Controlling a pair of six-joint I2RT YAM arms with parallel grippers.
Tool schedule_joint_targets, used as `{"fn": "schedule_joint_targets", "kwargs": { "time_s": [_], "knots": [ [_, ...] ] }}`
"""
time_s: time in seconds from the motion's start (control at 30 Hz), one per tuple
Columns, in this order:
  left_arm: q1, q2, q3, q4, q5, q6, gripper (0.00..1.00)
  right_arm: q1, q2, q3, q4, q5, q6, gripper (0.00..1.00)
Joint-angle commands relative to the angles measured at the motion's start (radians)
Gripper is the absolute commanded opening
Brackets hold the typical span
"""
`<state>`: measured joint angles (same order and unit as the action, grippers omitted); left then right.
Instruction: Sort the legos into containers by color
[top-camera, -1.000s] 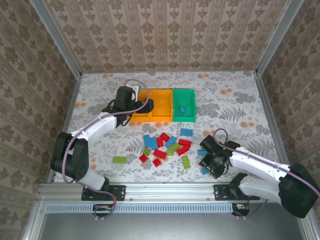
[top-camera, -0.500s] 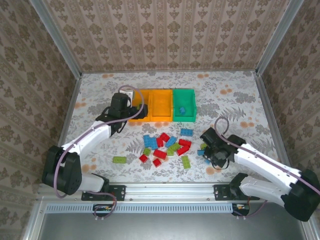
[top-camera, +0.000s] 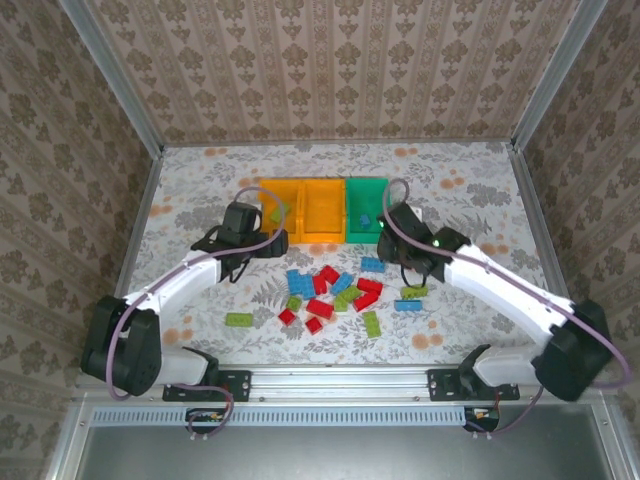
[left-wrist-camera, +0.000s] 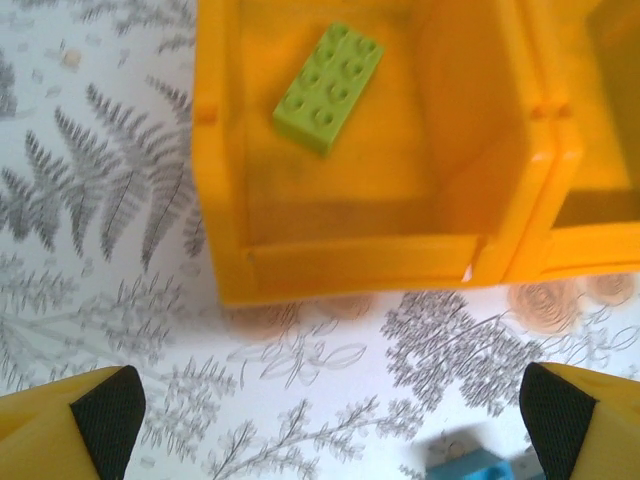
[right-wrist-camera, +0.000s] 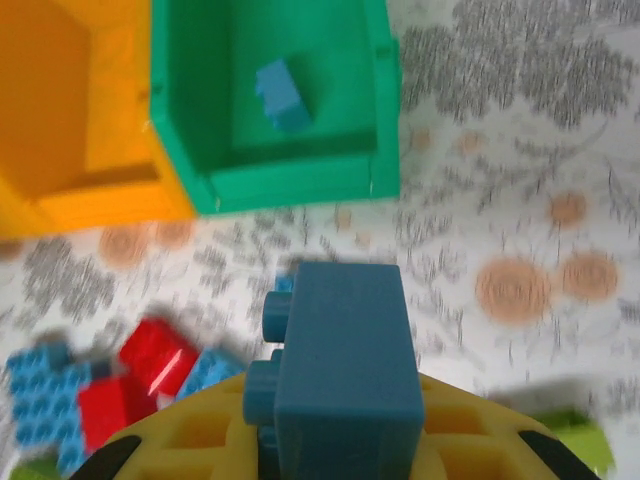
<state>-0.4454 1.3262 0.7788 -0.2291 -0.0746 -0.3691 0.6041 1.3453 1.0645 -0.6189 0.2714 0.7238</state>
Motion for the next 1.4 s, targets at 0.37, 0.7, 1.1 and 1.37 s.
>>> {"fn": "schedule_joint_targets", "kwargs": {
  "time_s": [0.37,0.7,1.1,1.37],
  "knots": [
    [-0.002,-0.122,-0.047,-0.401,-0.099,-0.398,1.00,-0.131,0.551,0.450,0.003,-0.063,-0.228,0.11],
    [-0.004,-0.324,-0.083,-0.673,-0.075,-0.656,1.00,-0.141,0.704,0.552,0.012,-0.070,-0.248,0.23],
    [-0.037,-0.404,-0.168,-0.731,0.039,-0.826,1.00,-0.141,0.709,0.548,0.051,-0.129,-0.232,0.64],
    [-0.073,-0.365,-0.170,-0.663,0.076,-0.999,1.00,-0.141,0.656,0.511,0.076,-0.139,-0.210,0.70]
  ]
}}
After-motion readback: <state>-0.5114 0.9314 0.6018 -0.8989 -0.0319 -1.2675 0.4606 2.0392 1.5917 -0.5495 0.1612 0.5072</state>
